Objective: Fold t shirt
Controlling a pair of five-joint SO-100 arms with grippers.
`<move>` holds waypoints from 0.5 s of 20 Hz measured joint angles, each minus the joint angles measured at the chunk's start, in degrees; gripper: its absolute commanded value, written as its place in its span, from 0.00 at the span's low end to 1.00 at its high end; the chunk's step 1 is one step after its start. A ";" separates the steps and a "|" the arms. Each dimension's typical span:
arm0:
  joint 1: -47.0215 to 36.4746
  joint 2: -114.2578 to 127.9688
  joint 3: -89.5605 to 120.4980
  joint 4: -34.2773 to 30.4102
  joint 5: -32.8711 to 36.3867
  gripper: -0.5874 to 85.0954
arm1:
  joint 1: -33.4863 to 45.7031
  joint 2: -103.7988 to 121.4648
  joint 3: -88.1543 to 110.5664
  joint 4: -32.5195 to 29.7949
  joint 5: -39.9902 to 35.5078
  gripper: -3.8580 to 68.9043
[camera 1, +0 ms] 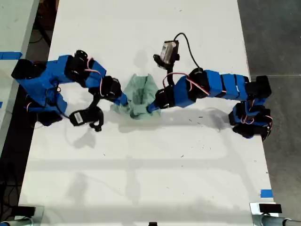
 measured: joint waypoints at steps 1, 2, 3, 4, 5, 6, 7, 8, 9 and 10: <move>-6.50 1.58 2.64 0.00 1.93 0.01 | 3.87 0.18 1.58 -0.62 -0.97 0.05; -12.83 1.85 4.92 0.00 3.78 0.01 | 7.65 0.18 3.52 -1.58 -2.20 0.05; -18.81 0.53 6.42 0.00 5.54 0.01 | 11.87 0.18 5.80 -2.64 -2.99 0.05; -24.17 -2.20 6.68 -0.18 7.03 0.01 | 15.91 -0.62 7.56 -3.69 -3.69 0.05; -28.48 -6.06 6.77 -1.14 8.70 0.01 | 19.86 -2.72 9.05 -5.01 -4.57 0.05; -31.20 -10.81 6.77 -2.64 10.11 0.01 | 22.85 -5.98 9.67 -6.33 -5.36 0.05; -32.61 -16.17 6.77 -3.69 11.16 0.08 | 25.22 -9.58 9.84 -8.17 -6.24 0.09; -32.78 -21.80 6.42 -4.39 11.69 0.15 | 26.72 -13.36 9.67 -8.70 -6.77 0.27; -32.78 -27.33 4.39 -4.48 11.69 0.33 | 27.60 -17.49 9.67 -8.53 -7.03 0.34; -32.87 -32.26 1.76 -2.90 12.57 0.37 | 28.48 -22.06 8.61 -6.33 -7.03 0.39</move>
